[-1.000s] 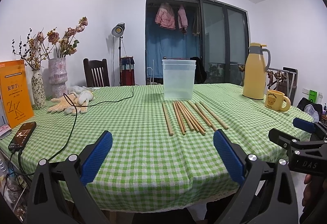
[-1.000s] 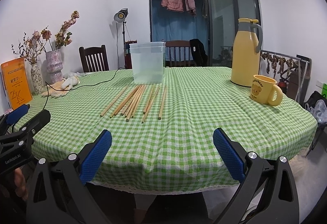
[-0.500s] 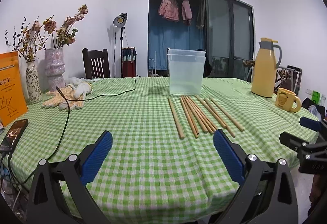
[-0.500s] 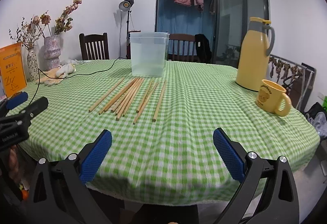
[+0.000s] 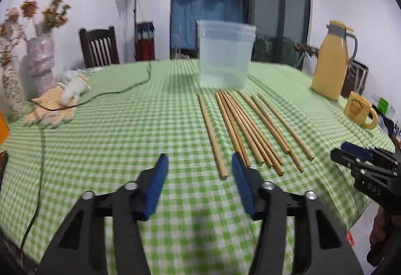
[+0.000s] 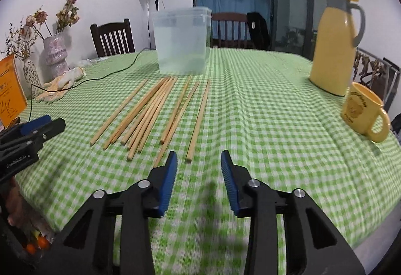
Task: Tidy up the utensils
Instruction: 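Lower the left tool onto one wooden stick and close it while the right tool closes on another stick, then lift the held stick with the left tool toward the clear container while the right tool carries its stick there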
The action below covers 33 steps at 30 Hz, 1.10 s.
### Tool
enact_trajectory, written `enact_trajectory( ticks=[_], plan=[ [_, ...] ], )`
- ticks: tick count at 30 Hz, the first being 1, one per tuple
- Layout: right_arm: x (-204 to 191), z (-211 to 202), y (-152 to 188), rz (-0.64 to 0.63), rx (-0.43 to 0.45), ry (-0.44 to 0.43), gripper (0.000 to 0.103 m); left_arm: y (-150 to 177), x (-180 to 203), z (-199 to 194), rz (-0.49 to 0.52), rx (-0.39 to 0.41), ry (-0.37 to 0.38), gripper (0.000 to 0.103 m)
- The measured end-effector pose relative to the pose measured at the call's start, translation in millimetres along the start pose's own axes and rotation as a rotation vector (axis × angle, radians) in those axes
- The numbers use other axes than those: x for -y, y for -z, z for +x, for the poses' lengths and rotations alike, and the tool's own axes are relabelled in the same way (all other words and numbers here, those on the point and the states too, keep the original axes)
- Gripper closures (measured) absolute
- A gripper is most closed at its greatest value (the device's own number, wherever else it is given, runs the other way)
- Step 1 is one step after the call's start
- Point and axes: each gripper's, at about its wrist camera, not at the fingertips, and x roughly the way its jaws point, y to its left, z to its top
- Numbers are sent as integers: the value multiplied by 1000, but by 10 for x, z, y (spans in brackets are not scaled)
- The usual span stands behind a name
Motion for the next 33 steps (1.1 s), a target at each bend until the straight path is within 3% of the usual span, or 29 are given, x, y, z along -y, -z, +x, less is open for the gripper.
enact_trajectory(
  ticks=[6, 12, 14, 17, 19, 20, 22, 26, 33],
  plan=[
    [-22, 270, -93, 10, -76, -23, 74, -57, 121, 366, 21, -141, 54, 63],
    [-57, 416, -88, 4, -137, -42, 74, -20, 146, 591, 37, -225, 46, 63],
    [-64, 420, -80, -1, -137, -39, 75, -13, 160, 610, 43, -223, 49, 63],
    [-47, 426, -94, 7, -129, -28, 85, -20, 209, 634, 60, -230, 48, 63],
    [-36, 428, -97, 7, -123, -14, 95, -28, 234, 656, 65, -229, 51, 69],
    [-21, 423, -92, 4, -117, -10, 95, -26, 235, 648, 67, -228, 53, 71],
    [-4, 422, -89, 6, -111, -17, 96, -27, 240, 668, 71, -219, 44, 98],
    [13, 405, -89, -3, -106, -29, 96, -27, 184, 624, 51, -221, 30, 98],
    [55, 170, -104, -9, -55, -28, 96, -74, 184, 263, 51, -140, 40, 99]
  ],
)
